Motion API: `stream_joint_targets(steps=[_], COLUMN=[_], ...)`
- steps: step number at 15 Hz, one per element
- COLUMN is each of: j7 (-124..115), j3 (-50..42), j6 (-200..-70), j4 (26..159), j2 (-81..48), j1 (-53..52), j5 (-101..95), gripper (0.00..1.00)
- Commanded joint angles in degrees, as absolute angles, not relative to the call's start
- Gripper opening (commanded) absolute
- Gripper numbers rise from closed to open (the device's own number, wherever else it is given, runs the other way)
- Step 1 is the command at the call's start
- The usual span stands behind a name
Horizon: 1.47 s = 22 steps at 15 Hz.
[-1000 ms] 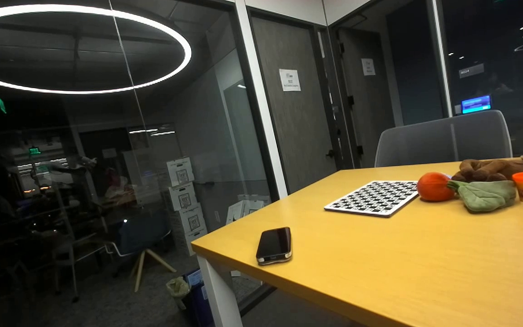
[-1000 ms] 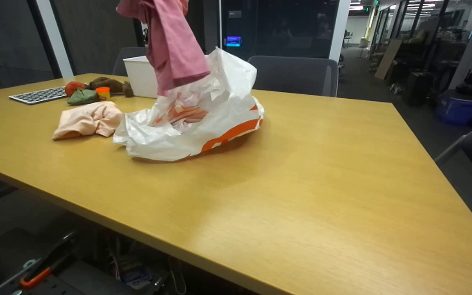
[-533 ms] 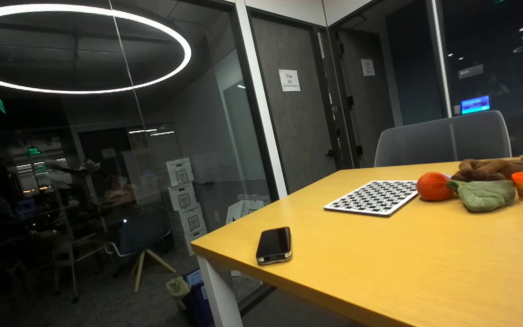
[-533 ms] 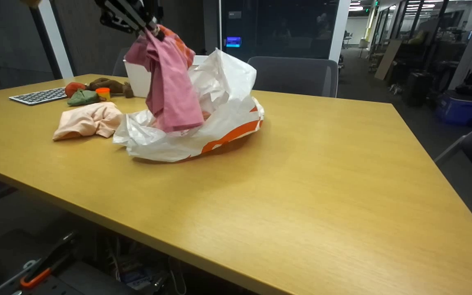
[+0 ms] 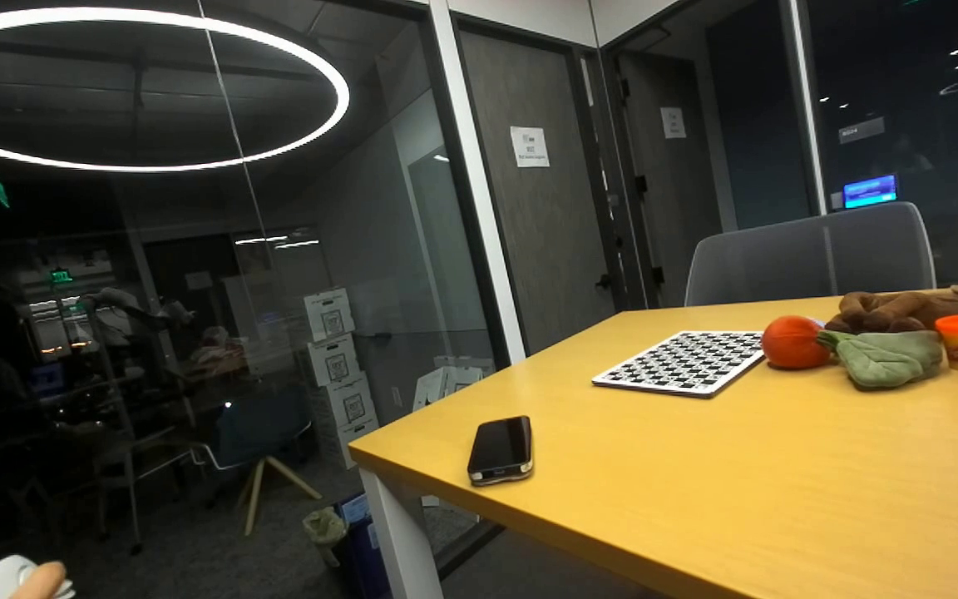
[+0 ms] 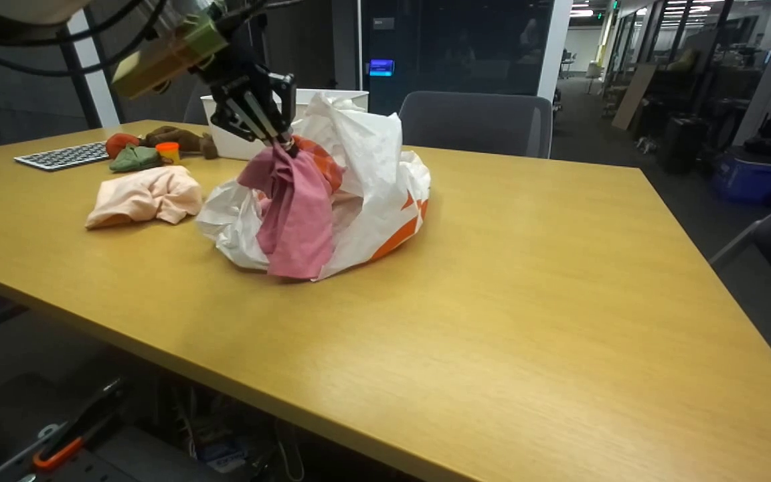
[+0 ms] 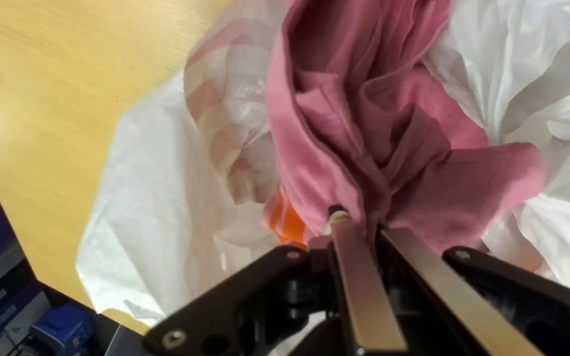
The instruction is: Put the pink and peach shirts in the plastic bag, then pull up the ends of the plastic
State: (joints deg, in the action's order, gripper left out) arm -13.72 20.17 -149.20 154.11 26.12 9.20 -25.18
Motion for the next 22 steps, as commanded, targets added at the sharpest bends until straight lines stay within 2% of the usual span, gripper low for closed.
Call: stream_joint_targets(steps=[1,9,10,11,12,16,20,22], j7=[-13.5,-10.5,-9.9,-7.2,-5.9,4.5,11.0,16.3], j3=[18.8,13.0,12.0,10.6,9.7,6.9,5.0,3.7], j6=[-153.5,-153.9,-153.9,-153.7,-153.3,-147.0,-134.5,-127.2], j4=[149.8,140.9,140.0,139.9,139.1,138.8,140.5,140.9], j2=[21.3,6.9,5.2,4.8,3.7,7.4,19.0,24.6], j1=[8.7,6.7,6.2,4.7,3.9,-0.1,-3.1,-5.6], j5=[-29.6,-30.4,-30.1,-27.4,-25.7,-10.9,-2.1,1.5], gripper=[0.04,0.03,0.31,0.32,0.37,0.69,0.99,1.0])
